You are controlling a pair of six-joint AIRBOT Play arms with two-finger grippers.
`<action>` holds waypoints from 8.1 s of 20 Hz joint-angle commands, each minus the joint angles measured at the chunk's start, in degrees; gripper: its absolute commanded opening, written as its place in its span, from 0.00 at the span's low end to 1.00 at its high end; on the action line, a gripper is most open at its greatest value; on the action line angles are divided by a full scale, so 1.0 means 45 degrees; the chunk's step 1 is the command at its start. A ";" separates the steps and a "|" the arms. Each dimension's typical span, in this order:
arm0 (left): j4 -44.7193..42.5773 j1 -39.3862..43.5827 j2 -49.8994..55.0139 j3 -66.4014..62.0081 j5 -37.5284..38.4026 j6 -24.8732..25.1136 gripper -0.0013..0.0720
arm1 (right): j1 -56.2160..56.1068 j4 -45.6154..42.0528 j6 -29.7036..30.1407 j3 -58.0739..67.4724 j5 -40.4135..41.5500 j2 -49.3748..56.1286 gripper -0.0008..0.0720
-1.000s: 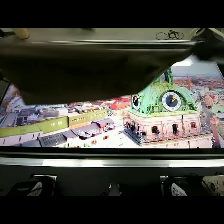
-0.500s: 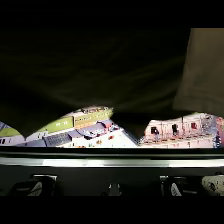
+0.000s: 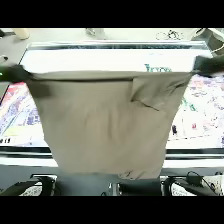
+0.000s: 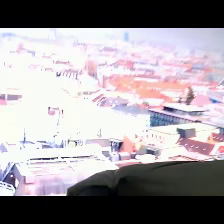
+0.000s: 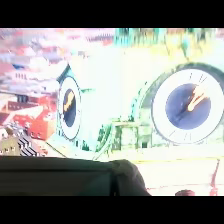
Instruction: Fold the shirts.
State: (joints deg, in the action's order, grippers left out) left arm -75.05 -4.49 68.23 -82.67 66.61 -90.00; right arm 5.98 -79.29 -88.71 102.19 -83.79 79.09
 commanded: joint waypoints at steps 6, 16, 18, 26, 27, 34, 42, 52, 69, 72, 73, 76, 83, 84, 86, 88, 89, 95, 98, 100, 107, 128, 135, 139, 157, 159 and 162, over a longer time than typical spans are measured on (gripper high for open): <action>0.1637 0.0063 0.6329 -0.0267 -0.3118 0.0680 0.05 | -0.1389 -0.0034 -0.2069 -0.0146 0.4920 0.5765 0.04; -0.0039 -0.0782 0.6586 -0.0763 0.3206 0.1326 0.06 | -0.1642 -0.0039 -0.1282 -0.2982 -0.1311 0.4600 0.03; 0.0141 -0.0729 0.6591 0.0500 0.3094 0.1331 0.05 | -0.1681 0.0199 -0.1360 -0.4308 -0.0306 0.4605 0.03; 0.0427 -0.1637 0.4124 0.1127 0.4435 0.1185 0.71 | -0.1020 -0.0495 -0.1069 -0.3152 -0.2385 0.2846 0.74; 0.0369 -0.1797 0.3342 0.2181 0.4318 0.1234 0.71 | -0.0622 -0.0131 -0.0918 -0.3614 -0.2618 0.2662 0.74; 0.0117 -0.2846 -0.0699 1.0074 0.1729 0.1583 0.71 | 0.0359 0.0957 -0.0228 -0.6688 -0.1909 0.1350 0.74; 0.1166 -0.2608 0.0219 1.0700 0.0170 0.1710 0.71 | 0.0359 0.0685 -0.0228 -0.7193 -0.1705 0.1078 0.75; 0.1690 -0.2526 -0.0102 1.0690 -0.0384 0.1671 0.06 | 0.0355 0.4036 0.0884 -1.4639 0.2191 -0.1486 0.74; 0.2900 -0.2492 -0.0952 0.6105 -0.0850 0.1914 0.05 | 0.0359 0.4653 0.0748 -0.8374 0.4187 -0.1637 0.03; 0.2939 -0.2375 0.1613 0.4425 -0.0933 0.1511 0.05 | 0.0355 0.5226 0.0627 -0.6620 0.5187 0.0908 0.03; 0.2943 -0.2297 0.2535 0.3876 -0.0869 0.1355 0.05 | 0.0355 0.5537 0.0622 -0.6217 0.5474 0.1656 0.03; 0.3274 -0.1928 0.4653 0.2963 -0.0816 0.1180 0.06 | 0.0330 0.6305 0.0481 -0.5901 0.5736 0.3181 0.04; 0.4012 -0.2293 0.5090 0.1379 -0.0155 0.1486 0.91 | 0.0607 0.3230 0.1525 -0.5153 0.4182 0.3269 0.99; 0.4022 -0.2433 0.4789 0.1132 0.0010 0.1481 0.91 | 0.0884 0.2011 0.1035 -0.5139 0.3453 0.3303 1.00; 0.4027 -0.2443 0.3944 0.0976 0.0049 0.1661 0.91 | 0.1122 0.1851 0.1030 -0.5202 0.2011 0.3774 1.00; 0.4022 -0.2195 0.3186 0.0976 0.0131 0.1676 0.91 | 0.0767 0.2623 0.1350 -0.5226 0.1710 0.4435 1.00; 0.4027 -0.2006 0.2803 0.0976 0.0204 0.1671 0.91 | 0.0525 0.3089 0.1345 -0.5226 0.1899 0.4682 1.00; 0.4022 -0.0379 0.1598 0.0981 0.0233 0.1671 0.90 | -0.1088 0.4085 0.0423 -0.5197 0.3468 0.5328 0.57; 0.4027 0.0986 0.1943 0.1224 -0.0403 0.1666 0.22 | -0.1127 0.4760 0.0709 -0.4692 0.2526 0.4731 0.04; 0.4211 0.2370 0.2472 0.1724 -0.1802 0.1656 0.06 | -0.1127 0.4813 0.1015 -0.3963 0.1447 0.3789 0.03; 1.0428 0.7130 0.6951 0.2113 -0.5353 0.1807 0.06 | -0.1127 0.5819 -0.0058 -0.3497 -0.1117 -0.0656 0.04; 0.8602 0.0889 -0.2127 0.2030 -0.4367 0.3653 0.05 | -0.7349 1.3090 -0.0160 -0.3497 0.6679 0.5659 0.60; 0.6300 0.0685 -0.3759 0.2040 -0.3381 0.3293 0.05 | -0.4367 1.1094 0.0155 -0.3497 0.3648 0.3687 0.93; 0.3308 0.0685 -0.3288 0.2059 -0.2710 0.2147 0.05 | -0.2200 0.0612 -0.1758 -0.4124 -0.0738 0.2356 0.85; 0.0806 0.0699 -0.2569 0.2064 -0.0228 0.1180 0.05 | -0.2905 0.7320 0.0855 -0.5037 0.4221 0.4138 0.04; 0.0806 0.0699 -0.2560 0.2064 -0.0228 0.1175 0.05 | -0.1258 0.6965 0.0058 -0.3434 0.3876 0.4124 0.04; 0.0806 0.0704 -0.2545 0.2064 -0.0223 0.0986 0.05 | 0.1899 0.6887 -0.0729 -0.2273 0.3157 0.3842 0.04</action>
State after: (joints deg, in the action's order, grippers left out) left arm -71.37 -1.30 56.73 -73.41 65.56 -84.99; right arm 3.84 -47.64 -89.30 86.15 -66.28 97.25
